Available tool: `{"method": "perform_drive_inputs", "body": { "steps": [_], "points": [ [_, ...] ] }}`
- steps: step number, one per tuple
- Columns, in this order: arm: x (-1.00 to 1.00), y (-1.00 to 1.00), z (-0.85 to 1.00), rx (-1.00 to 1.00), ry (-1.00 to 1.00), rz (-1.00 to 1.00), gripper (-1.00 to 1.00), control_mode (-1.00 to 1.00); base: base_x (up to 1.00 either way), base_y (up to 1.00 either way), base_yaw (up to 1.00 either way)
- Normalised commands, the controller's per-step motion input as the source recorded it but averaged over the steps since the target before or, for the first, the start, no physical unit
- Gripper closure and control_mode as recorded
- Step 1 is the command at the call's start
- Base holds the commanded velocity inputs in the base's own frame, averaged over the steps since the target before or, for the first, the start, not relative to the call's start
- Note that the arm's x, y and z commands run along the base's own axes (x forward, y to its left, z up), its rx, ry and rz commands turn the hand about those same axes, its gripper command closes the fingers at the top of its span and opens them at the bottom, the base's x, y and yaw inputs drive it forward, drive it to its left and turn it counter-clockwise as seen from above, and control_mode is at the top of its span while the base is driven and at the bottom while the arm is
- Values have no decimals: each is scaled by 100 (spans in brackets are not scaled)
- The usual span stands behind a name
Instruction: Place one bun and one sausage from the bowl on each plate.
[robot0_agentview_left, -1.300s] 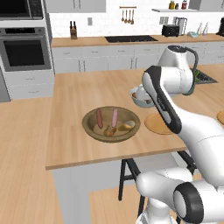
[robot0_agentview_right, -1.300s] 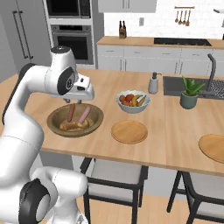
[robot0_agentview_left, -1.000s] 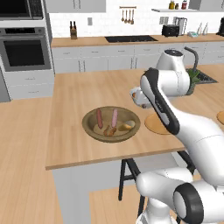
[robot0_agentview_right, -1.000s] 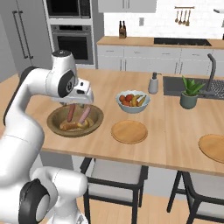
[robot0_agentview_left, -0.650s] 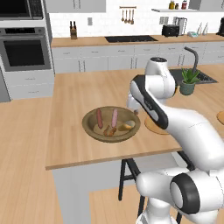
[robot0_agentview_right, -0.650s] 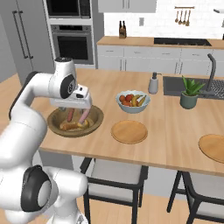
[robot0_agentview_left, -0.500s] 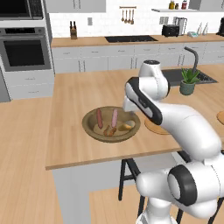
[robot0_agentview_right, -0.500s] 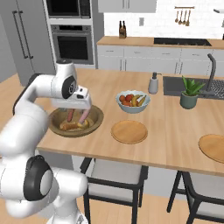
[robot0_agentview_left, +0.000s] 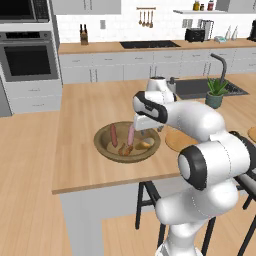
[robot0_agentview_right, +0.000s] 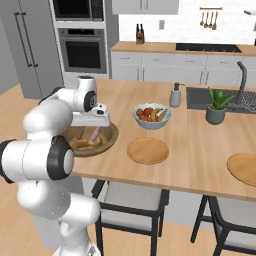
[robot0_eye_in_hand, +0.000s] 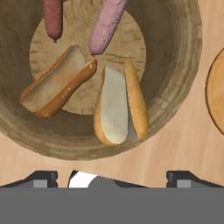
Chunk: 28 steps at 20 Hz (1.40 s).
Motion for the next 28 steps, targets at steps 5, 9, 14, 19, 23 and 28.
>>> {"method": "perform_drive_inputs", "body": {
  "steps": [5,9,14,19,23,28],
  "points": [
    [44,3,-34,0,3,8,-100,-100,0,0,0],
    [21,2,-37,0,0,5,-100,-100,0,0,0],
    [1,0,-42,-1,0,4,-100,-100,0,0,0],
    [0,7,-29,-1,0,0,-100,-100,0,0,0],
    [0,0,-18,0,0,1,-100,-100,0,0,0],
    [7,1,-19,0,0,0,-100,-100,0,0,0]
  ]
}}
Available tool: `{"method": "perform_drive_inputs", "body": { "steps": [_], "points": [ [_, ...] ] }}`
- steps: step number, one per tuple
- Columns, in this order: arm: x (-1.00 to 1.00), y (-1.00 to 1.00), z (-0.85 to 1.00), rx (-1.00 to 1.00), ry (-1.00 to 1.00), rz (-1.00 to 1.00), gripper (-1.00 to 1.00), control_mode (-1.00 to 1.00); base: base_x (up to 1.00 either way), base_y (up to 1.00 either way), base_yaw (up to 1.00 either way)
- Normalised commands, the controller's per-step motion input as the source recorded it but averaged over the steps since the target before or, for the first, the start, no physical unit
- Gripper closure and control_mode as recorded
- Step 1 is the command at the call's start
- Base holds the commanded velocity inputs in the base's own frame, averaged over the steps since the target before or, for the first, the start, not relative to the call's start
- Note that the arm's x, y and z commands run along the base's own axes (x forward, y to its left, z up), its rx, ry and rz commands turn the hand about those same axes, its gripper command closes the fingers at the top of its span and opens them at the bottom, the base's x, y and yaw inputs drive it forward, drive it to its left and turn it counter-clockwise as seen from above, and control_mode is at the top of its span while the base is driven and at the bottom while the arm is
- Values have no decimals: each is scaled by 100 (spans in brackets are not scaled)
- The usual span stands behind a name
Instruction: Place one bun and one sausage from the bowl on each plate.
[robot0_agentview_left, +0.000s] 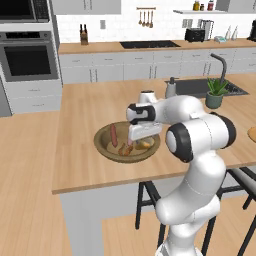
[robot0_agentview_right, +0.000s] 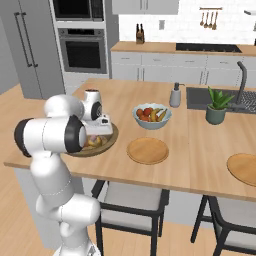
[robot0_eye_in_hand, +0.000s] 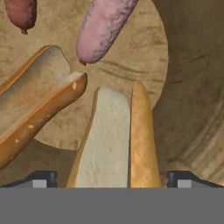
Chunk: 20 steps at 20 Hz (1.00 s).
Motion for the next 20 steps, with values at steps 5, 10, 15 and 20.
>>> {"method": "perform_drive_inputs", "body": {
  "steps": [5,10,15,20],
  "points": [
    [2,0,-15,0,0,1,-100,-100,0,0,0],
    [0,0,-18,0,0,1,-100,-100,0,0,0],
    [0,0,-22,0,-1,1,100,-100,0,0,0],
    [-3,0,0,0,0,0,100,-100,0,0,0]
  ]
}}
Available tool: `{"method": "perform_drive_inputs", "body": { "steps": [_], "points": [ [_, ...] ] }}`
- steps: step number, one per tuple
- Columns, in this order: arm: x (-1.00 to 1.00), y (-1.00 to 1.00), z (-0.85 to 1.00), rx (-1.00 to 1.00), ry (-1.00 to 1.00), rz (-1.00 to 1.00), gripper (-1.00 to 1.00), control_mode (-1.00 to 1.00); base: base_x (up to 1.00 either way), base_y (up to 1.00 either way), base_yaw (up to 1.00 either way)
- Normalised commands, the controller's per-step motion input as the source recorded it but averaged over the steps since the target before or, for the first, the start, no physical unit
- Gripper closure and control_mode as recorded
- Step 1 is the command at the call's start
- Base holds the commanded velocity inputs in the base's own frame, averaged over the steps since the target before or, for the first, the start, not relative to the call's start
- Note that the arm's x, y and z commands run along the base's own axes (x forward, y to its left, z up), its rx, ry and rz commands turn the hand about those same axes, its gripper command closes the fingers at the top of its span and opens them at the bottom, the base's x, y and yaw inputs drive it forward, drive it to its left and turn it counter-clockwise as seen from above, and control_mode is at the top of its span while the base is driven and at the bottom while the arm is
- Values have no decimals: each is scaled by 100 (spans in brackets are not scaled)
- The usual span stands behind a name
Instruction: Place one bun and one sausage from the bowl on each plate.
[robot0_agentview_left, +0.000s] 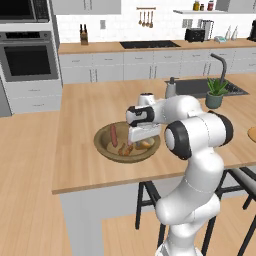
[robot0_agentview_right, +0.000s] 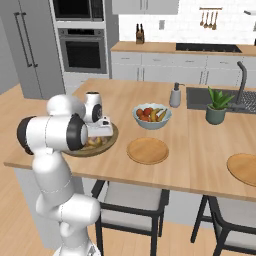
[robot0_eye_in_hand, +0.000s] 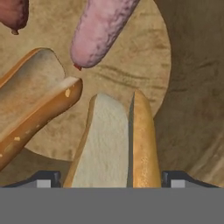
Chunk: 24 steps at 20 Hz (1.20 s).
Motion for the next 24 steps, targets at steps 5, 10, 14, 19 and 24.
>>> {"method": "perform_drive_inputs", "body": {
  "steps": [5,10,14,19,24],
  "points": [
    [-44,0,19,0,-12,-2,100,-100,0,0,0],
    [-46,-27,88,7,-15,-3,100,-100,0,0,0],
    [-41,-39,100,10,-17,-7,100,-100,0,0,0],
    [-46,-80,64,10,-7,-12,100,-100,0,0,0],
    [-28,-100,0,10,-7,-16,100,-100,0,0,0]
  ]
}}
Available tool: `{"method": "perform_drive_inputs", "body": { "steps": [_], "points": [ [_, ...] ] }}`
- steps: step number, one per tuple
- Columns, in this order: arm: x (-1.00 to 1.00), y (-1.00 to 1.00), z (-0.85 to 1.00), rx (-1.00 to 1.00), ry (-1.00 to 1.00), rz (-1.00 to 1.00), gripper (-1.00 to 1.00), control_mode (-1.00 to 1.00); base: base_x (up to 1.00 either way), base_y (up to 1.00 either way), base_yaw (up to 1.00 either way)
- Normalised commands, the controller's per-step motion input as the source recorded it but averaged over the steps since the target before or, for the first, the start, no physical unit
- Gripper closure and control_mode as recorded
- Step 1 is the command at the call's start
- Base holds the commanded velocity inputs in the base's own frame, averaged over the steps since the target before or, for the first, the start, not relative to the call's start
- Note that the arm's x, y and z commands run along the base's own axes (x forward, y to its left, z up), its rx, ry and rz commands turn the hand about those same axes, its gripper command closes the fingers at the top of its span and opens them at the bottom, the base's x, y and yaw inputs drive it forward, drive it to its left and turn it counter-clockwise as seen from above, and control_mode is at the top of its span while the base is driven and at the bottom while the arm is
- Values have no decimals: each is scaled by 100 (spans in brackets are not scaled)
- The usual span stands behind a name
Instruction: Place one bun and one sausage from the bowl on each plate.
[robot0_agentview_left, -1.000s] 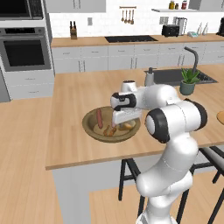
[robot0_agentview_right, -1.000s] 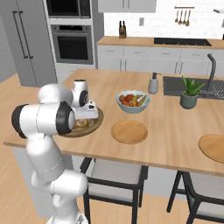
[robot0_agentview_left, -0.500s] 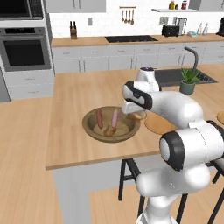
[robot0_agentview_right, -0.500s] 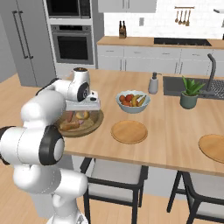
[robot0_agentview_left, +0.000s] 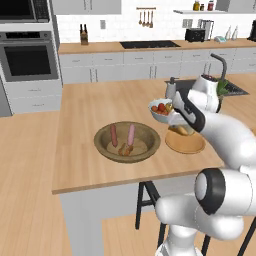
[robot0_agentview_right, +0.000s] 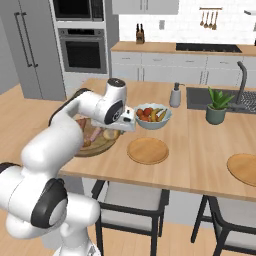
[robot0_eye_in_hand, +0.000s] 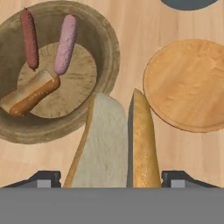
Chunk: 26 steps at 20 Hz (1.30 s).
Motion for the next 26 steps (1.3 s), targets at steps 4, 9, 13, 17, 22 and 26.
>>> {"method": "perform_drive_inputs", "body": {
  "steps": [4,9,13,17,22,26],
  "points": [
    [6,-68,-10,5,-6,-8,100,-100,0,0,0],
    [46,-18,-42,0,-5,0,100,-100,0,0,0],
    [39,-17,-56,0,-3,0,100,-100,0,0,0],
    [41,-16,-45,0,-3,0,100,-100,0,0,0],
    [32,-13,-35,0,-4,0,100,-100,0,0,0],
    [35,-3,-29,0,-2,0,100,-100,0,0,0]
  ]
}}
